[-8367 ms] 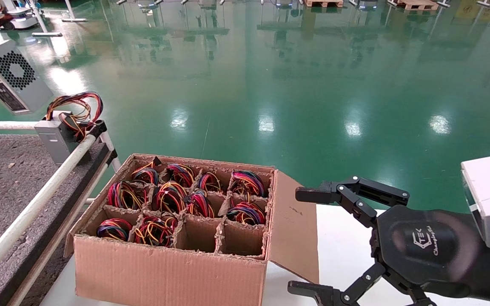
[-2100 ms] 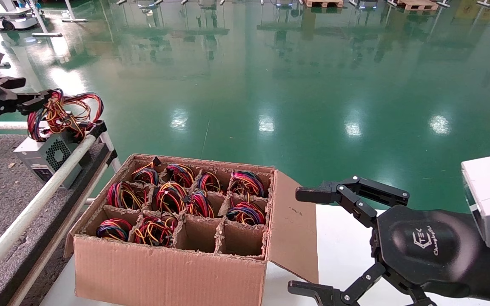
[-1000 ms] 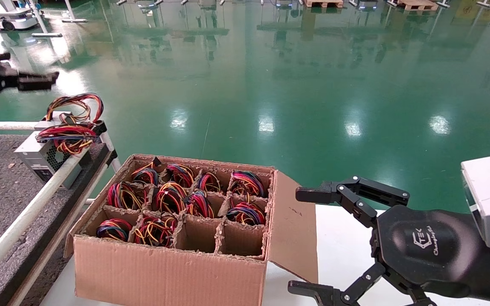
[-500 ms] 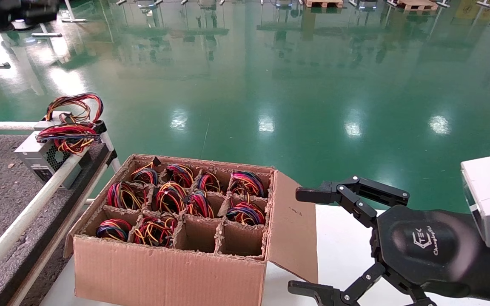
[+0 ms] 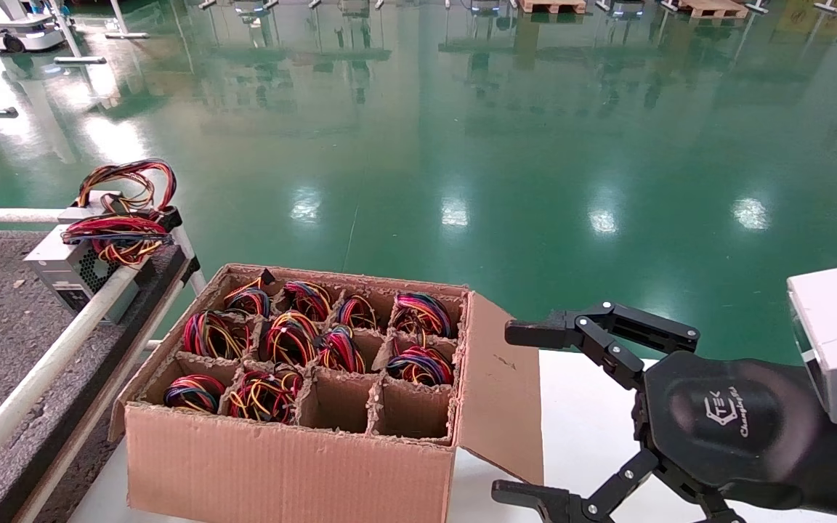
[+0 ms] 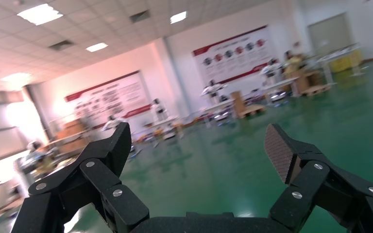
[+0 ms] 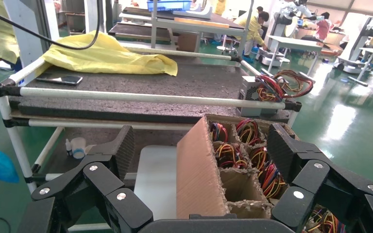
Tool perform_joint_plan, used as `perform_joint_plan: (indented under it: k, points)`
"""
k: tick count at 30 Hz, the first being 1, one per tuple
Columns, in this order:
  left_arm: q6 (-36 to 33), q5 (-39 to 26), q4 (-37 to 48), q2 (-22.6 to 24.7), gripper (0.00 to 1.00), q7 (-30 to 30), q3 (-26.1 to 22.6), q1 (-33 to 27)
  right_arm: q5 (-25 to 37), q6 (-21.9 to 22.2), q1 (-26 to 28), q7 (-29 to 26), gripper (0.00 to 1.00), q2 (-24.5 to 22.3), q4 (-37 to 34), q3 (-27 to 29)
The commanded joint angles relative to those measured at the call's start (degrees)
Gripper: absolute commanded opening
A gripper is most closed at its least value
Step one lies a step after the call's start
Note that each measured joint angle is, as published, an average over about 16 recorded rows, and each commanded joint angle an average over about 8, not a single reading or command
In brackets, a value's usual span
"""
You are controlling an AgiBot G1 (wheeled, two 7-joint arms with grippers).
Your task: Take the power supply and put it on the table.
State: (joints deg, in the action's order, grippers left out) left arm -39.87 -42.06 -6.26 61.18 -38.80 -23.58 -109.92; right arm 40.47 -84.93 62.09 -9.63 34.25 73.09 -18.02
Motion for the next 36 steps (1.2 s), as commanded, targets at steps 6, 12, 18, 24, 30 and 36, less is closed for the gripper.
perform_joint_plan:
  k: [6,12,18,24,30,36]
  points:
    - [-5.62,0.12,-8.48,-3.21,1.00,6.18,0.97,5.97,0.00,0.00,0.01,0.01,1.00,0.00,-0.02,-0.01]
    - [-10.63,0.13,-15.80,-6.07,1.00,11.58,1.79,11.25,-0.01,0.00,0.01,0.02,1.00,-0.01,-0.02,-0.03]
    - [-15.67,0.14,-23.18,-8.95,1.00,17.02,2.62,16.56,-0.02,0.00,0.02,0.02,1.00,-0.01,-0.02,-0.04]
    - [-20.70,0.15,-30.55,-11.82,1.00,22.45,3.45,21.87,-0.02,0.01,0.02,0.03,1.00,-0.01,-0.02,-0.05]
    - [-25.77,0.16,-37.97,-14.71,1.00,27.92,4.28,27.22,-0.03,0.01,0.02,0.03,1.00,-0.02,-0.02,-0.06]
    - [-30.81,0.17,-45.34,-17.59,1.00,33.35,5.10,32.53,-0.04,0.02,0.02,0.04,1.00,-0.02,-0.02,-0.07]
